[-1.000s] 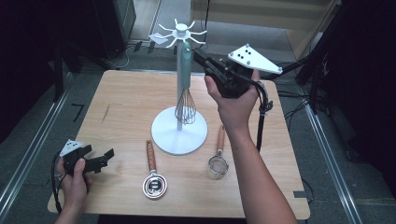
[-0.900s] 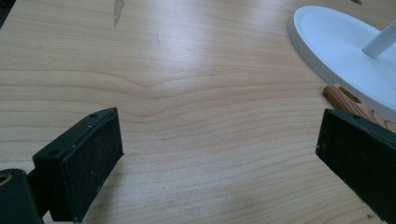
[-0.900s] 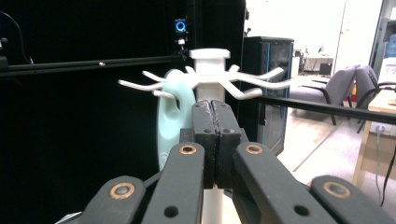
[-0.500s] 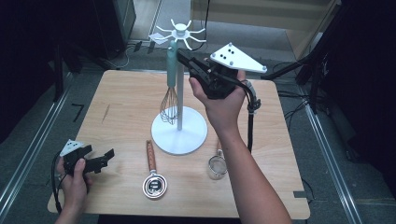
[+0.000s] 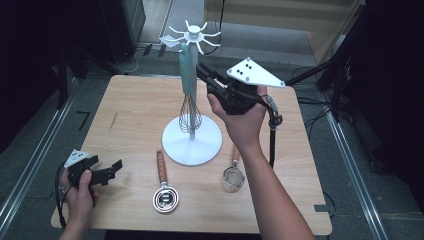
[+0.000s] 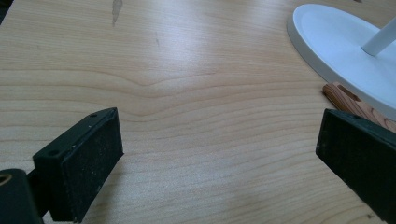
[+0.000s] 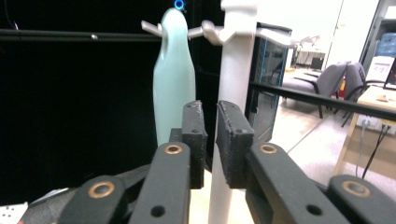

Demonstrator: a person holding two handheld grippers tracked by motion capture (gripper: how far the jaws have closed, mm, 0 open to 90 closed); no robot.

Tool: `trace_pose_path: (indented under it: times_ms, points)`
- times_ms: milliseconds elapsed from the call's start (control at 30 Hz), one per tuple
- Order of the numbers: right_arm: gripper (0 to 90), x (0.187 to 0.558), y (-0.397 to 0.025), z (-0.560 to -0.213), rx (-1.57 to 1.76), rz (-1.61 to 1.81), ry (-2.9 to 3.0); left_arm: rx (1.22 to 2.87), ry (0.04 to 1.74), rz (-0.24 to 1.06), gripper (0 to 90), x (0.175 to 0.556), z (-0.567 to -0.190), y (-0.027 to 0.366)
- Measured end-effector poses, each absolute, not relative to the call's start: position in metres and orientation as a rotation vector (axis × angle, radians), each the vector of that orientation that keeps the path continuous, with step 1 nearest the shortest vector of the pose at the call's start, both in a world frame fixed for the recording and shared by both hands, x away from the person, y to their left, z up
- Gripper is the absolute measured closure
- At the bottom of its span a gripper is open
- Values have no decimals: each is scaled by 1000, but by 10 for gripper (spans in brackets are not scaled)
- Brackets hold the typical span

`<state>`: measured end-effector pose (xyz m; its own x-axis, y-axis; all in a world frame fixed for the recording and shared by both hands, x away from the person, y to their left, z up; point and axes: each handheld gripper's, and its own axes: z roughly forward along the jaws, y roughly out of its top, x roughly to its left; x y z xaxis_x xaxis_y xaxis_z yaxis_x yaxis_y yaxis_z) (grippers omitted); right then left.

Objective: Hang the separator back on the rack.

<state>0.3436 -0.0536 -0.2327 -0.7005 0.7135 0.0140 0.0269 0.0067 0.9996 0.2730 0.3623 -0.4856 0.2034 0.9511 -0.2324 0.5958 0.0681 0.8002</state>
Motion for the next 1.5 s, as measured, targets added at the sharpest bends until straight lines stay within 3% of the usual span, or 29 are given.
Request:
trace_pose_path:
  times_ms: [200,433,1500]
  points:
    - [621,340,-58,-247,806,1673,1809,1621,1491,527,6,273,-486,362]
    - [529,338,-65,-268,854,1634,1833,1622,1490,527,6,273,-486,362]
    - [490,329,-124,-346,1073,1533,1842,1629,1485,559,6,271,-485,360]
